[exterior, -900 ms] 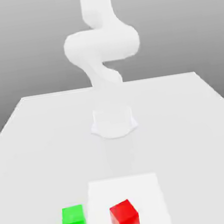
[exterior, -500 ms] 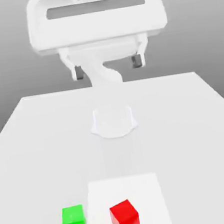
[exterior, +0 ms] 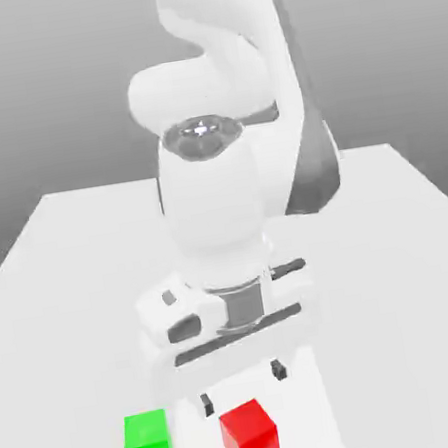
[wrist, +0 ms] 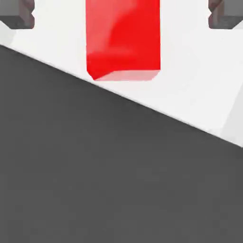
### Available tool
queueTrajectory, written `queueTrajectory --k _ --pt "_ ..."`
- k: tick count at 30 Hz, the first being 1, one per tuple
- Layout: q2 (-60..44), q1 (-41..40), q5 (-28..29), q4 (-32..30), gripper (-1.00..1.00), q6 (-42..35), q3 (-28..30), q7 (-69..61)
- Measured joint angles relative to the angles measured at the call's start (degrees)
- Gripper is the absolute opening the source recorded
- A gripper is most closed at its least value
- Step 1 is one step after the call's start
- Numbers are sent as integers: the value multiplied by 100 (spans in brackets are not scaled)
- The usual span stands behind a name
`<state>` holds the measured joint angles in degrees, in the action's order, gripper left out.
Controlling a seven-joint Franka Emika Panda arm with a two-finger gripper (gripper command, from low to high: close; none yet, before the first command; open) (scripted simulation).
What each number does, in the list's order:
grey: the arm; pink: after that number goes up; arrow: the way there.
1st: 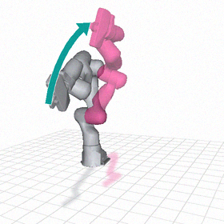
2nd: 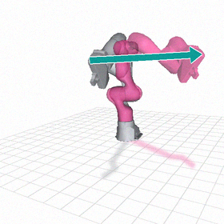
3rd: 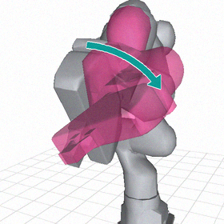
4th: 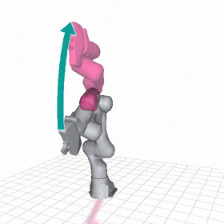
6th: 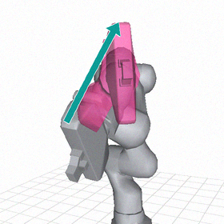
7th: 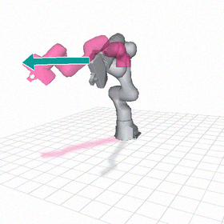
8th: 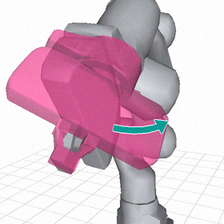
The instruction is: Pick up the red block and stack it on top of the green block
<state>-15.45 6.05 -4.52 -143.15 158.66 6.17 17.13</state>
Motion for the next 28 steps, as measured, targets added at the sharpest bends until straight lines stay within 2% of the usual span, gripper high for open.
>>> queueTrajectory --k 2,3,10,15,19,24,25,28 --pt "-415 -92 -83 58 0 343 -110 -67" --pt "-546 -121 -119 77 -100 452 -146 -95" --pt "-539 -129 -106 76 -100 440 -152 -87" --pt "363 -72 153 -68 -100 -312 -6 104" --pt "939 -667 202 -177 -100 -785 620 136" --pt "232 -1001 -223 -154 -100 -125 512 -172" --pt "112 -1029 -292 -148 100 -15 476 -222" --pt "112 -1029 -292 -148 100 -15 476 -222"
